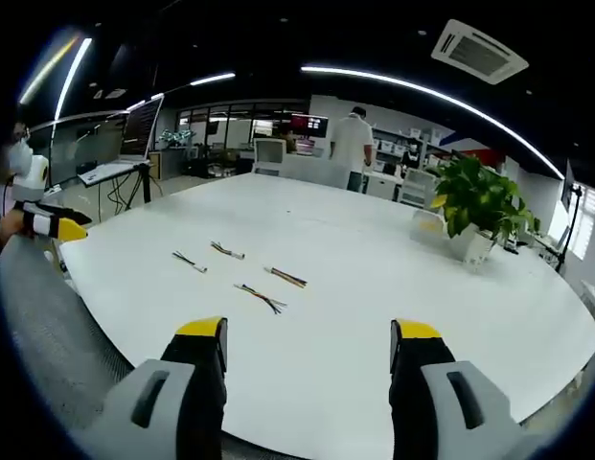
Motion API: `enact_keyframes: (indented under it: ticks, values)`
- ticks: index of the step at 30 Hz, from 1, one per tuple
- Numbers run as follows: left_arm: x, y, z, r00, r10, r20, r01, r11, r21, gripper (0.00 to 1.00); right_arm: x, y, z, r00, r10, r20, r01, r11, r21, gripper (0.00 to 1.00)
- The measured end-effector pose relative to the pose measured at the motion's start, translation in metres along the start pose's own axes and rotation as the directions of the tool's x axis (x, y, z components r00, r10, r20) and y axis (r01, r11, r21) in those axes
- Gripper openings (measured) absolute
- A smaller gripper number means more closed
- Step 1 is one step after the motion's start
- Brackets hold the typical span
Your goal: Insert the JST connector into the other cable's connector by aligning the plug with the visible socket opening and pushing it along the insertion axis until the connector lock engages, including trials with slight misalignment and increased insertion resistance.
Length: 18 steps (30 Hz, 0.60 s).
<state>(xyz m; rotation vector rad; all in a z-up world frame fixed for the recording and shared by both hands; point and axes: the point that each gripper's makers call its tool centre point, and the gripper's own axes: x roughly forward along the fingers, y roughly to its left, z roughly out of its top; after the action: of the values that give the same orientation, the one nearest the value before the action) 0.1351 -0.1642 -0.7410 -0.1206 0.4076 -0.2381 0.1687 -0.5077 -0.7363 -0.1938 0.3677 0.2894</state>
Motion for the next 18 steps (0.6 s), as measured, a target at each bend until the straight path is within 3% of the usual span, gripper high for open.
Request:
enact_keyframes:
  ticks: [18]
  values:
    - [0.0003, 0.0005, 0.0006, 1.0, -0.001, 0.004, 0.001, 1.0, -0.001, 0.73, -0.0005, 0.0, -0.0012, 1.0, 0.0, -0.004, 0.0, 1.0, -0.005, 0.67]
